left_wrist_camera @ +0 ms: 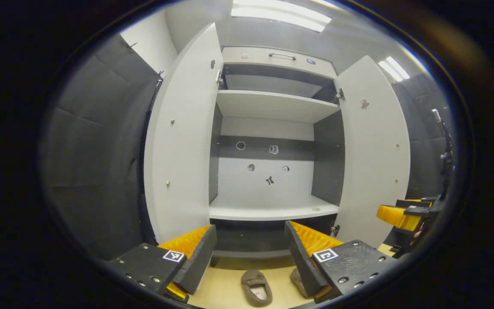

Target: Grab one shoe with the right hand and put it into the shoe cabinet, grab the other shoe with the left hand and put it into the shoe cabinet; then close the right door with the right hand and the left door with the left hand.

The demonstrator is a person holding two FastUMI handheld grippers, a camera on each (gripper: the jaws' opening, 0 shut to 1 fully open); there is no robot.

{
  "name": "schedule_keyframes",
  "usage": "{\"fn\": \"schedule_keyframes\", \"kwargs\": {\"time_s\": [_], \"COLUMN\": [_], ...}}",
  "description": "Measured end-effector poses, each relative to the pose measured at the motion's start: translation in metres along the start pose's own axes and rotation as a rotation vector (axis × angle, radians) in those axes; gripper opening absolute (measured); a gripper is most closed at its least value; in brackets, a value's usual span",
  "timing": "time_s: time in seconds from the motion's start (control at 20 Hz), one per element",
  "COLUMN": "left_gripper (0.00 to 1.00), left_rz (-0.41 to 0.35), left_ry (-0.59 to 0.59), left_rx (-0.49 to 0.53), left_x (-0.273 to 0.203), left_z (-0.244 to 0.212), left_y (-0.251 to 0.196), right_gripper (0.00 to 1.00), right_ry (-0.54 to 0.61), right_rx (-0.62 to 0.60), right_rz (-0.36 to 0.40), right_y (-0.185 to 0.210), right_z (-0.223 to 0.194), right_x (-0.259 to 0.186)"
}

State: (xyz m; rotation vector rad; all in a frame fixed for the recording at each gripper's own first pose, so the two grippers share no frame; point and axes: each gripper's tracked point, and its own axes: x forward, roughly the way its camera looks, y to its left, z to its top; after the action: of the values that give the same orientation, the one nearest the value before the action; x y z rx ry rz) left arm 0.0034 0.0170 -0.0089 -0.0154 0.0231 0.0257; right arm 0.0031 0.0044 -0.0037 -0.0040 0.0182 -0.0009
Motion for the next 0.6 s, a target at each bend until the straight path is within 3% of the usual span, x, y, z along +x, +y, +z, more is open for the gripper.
{"fn": "schedule_keyframes", "kwargs": {"time_s": [0.05, 0.1, 0.2, 0.4, 0.6], "left_gripper": [0.96, 0.92, 0.96, 0.92, 0.96], "left_rz": [0.003, 0.006, 0.007, 0.013, -0.005], "left_ry": [0.0, 0.002, 0.003, 0.005, 0.002], "left_rx": [-0.001, -0.003, -0.007, -0.004, -0.031], "left_x": [-0.001, 0.0, -0.002, -0.005, -0.01], "left_z": [-0.001, -0.001, -0.001, -0.003, -0.003], "left_y": [0.001, 0.002, 0.004, 0.008, 0.008], "right_gripper": [0.92, 0.98, 0.92, 0.98, 0.98], "right_ry": [-0.001, -0.001, -0.009, -0.019, -0.016], "right_rx": [-0.003, -0.006, -0.01, -0.031, -0.035], "right_rz": [0.001, 0.004, 0.014, 0.015, 0.019], "right_y": [0.001, 0.003, 0.004, 0.006, 0.013], "right_z": [0.0, 0.001, 0.004, 0.015, 0.022], "right_x": [0.0, 0.0, 0.002, 0.012, 0.028]}}
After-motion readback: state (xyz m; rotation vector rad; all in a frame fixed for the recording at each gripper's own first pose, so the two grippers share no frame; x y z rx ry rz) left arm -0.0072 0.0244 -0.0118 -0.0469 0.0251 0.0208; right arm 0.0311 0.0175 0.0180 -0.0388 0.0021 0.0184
